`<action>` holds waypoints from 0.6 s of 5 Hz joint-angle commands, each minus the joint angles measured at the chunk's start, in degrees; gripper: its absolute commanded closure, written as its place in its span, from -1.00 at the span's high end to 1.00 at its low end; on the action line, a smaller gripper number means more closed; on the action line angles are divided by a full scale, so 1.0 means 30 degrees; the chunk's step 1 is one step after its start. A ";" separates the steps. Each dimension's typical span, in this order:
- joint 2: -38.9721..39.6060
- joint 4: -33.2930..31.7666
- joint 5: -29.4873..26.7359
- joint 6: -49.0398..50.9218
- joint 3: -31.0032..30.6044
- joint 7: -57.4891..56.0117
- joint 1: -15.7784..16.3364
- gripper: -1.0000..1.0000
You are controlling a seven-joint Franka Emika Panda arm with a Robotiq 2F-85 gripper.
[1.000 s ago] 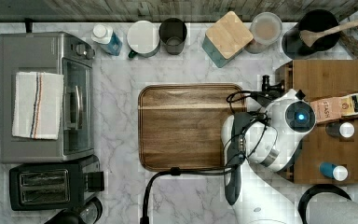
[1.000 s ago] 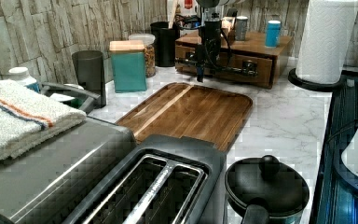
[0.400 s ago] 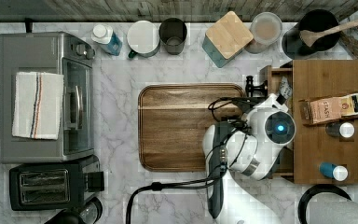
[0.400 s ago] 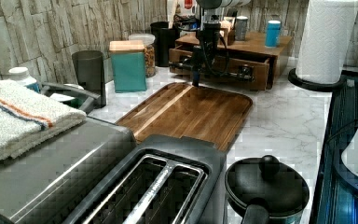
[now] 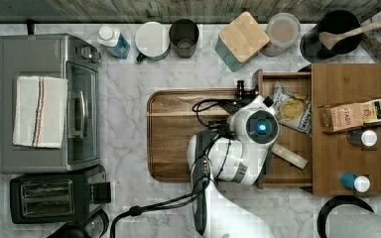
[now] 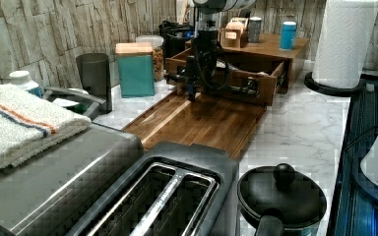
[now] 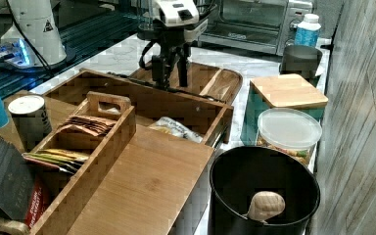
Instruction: Open the drawer.
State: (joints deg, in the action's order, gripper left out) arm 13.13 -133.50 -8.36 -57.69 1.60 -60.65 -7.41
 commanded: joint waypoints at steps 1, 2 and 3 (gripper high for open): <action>-0.1559 0.0011 -0.1192 0.1969 -0.3101 0.2627 0.2893 1.00; -0.1762 0.0162 -0.0731 0.1959 -0.3557 0.4925 0.3438 1.00; -0.1310 0.0457 -0.0106 0.1199 -0.3851 0.7500 0.4162 1.00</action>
State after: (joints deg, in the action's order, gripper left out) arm 12.10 -133.39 -7.68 -56.15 -1.59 -43.64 -6.24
